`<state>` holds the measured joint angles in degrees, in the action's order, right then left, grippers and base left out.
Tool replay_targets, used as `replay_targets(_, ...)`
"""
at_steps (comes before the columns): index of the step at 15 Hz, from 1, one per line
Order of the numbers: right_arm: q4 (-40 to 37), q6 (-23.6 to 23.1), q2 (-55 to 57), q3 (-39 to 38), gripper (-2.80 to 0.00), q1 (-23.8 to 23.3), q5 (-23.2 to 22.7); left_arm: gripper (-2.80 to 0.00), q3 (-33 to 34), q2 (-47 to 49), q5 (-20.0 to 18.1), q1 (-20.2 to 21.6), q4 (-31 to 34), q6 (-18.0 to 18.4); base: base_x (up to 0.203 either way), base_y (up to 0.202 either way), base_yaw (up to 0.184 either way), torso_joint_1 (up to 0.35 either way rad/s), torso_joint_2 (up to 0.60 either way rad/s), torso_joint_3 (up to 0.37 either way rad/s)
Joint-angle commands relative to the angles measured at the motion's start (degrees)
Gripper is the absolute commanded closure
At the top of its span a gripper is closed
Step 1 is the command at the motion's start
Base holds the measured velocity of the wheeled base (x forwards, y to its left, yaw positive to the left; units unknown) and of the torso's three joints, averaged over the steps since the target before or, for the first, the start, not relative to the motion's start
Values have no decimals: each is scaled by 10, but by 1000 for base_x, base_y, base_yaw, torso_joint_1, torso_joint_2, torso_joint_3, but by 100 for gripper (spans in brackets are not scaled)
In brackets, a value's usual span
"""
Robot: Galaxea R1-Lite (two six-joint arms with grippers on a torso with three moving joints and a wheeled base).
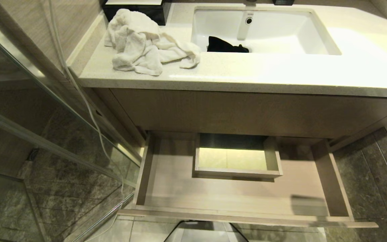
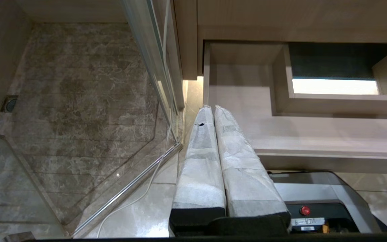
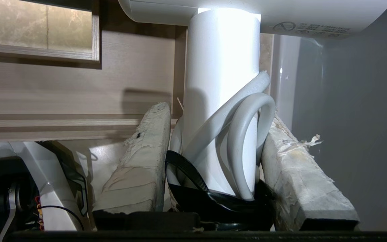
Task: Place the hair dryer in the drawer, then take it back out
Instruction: Place it on the countertop
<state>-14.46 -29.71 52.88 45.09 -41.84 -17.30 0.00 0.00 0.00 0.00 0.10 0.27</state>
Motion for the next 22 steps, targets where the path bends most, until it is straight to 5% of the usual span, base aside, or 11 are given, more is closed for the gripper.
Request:
replay_targets(1, -1, -2, 1, 0, 0, 1, -1, 0, 1, 0, 0, 0, 0, 0, 0, 0, 0, 261, -446, -193)
replay_targets(11, 8, -4, 2, -1, 0, 1, -1, 0, 1, 0, 0, 0, 0, 0, 0, 0, 0, 192, -345, -154)
replay_targets(22, 15, -4, 6, 10, 0, 1, 0, 0, 1, 0, 0, 0, 0, 0, 0, 0, 0, 4, -3, -3)
